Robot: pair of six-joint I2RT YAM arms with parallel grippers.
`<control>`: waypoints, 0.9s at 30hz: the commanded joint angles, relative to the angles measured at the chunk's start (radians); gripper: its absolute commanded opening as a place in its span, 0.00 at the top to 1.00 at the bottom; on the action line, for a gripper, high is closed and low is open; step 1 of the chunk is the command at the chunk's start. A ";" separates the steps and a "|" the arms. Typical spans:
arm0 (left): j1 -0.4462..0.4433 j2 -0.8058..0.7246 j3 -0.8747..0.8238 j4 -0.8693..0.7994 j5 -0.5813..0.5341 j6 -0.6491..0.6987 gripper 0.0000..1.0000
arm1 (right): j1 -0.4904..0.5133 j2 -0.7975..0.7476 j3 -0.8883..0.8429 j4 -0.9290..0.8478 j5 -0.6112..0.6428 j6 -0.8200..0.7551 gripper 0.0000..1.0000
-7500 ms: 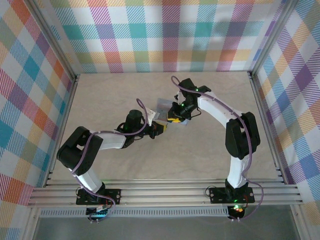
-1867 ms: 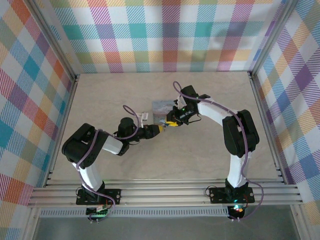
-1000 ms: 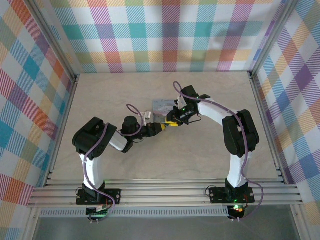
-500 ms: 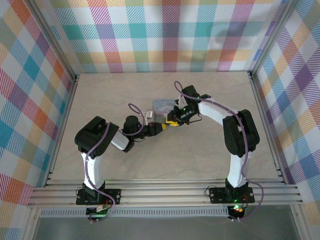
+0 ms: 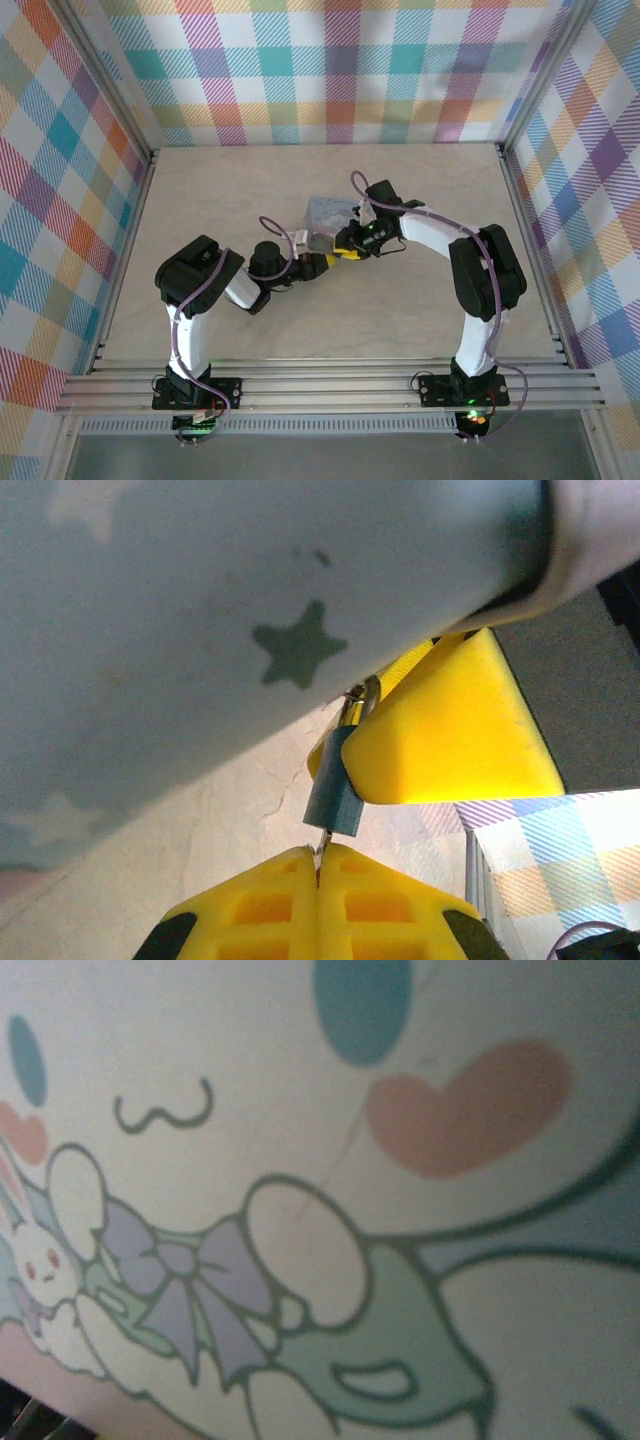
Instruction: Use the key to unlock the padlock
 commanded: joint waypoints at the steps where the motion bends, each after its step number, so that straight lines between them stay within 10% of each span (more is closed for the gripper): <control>1: -0.005 0.021 -0.031 0.056 -0.100 0.008 1.00 | 0.006 -0.026 -0.052 0.000 -0.013 0.059 0.68; 27: -0.019 0.028 -0.074 0.048 -0.161 0.013 1.00 | 0.117 -0.149 -0.258 0.382 0.274 0.273 0.43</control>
